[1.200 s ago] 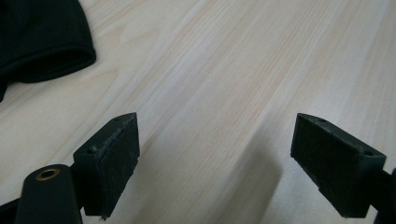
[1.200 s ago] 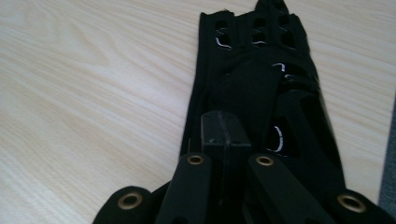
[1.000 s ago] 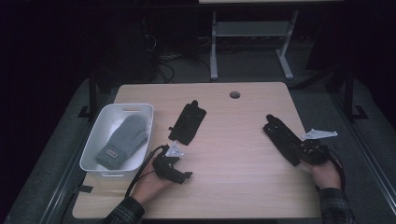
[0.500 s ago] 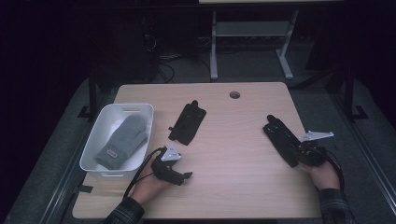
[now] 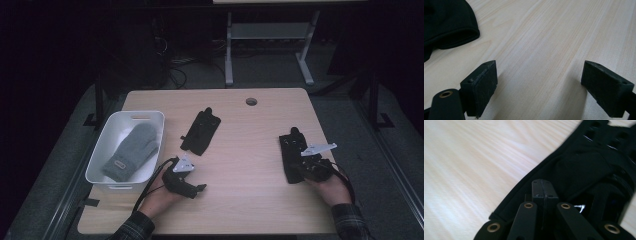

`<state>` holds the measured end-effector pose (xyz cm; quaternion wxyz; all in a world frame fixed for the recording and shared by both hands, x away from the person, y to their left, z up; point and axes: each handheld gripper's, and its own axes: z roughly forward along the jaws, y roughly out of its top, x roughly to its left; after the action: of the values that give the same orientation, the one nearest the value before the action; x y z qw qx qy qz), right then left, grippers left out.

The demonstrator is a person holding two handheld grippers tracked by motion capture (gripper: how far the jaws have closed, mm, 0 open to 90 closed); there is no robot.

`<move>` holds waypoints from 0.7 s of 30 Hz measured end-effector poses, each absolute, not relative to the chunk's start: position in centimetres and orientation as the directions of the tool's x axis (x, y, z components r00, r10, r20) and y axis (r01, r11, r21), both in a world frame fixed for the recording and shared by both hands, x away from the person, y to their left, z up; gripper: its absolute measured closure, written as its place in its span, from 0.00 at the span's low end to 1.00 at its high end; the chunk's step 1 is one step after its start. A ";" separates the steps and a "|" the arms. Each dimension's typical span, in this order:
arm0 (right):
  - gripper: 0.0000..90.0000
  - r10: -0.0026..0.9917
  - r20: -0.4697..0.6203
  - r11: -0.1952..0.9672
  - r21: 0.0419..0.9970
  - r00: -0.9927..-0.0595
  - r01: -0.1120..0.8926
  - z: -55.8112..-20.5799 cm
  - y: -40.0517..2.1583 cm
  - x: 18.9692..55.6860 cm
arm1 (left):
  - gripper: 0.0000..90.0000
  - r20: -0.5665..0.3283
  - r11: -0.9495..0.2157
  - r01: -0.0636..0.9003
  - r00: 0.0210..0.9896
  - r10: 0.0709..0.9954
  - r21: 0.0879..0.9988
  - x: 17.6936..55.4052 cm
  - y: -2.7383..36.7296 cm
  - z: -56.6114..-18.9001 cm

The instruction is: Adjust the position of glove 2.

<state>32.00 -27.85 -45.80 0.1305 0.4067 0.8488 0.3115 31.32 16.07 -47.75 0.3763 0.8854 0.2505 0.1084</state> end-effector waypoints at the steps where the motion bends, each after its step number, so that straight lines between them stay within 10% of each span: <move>1: 1.00 0.764 0.038 0.480 0.632 -0.644 0.608 -45.8 -27.5 31.9 | 0.14 0.004 -0.591 0.362 0.851 0.525 0.720 31.3 16.1 -47.7; 21: 1.00 0.621 0.077 0.555 0.660 -0.780 0.507 -44.5 -23.4 29.7 | 0.14 -0.001 -0.587 0.369 0.848 0.531 0.721 31.3 16.0 -47.8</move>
<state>29.75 -23.39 -44.54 0.0824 0.3211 0.8779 0.3456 31.27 16.00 -47.76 0.3768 0.8842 0.2543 0.1076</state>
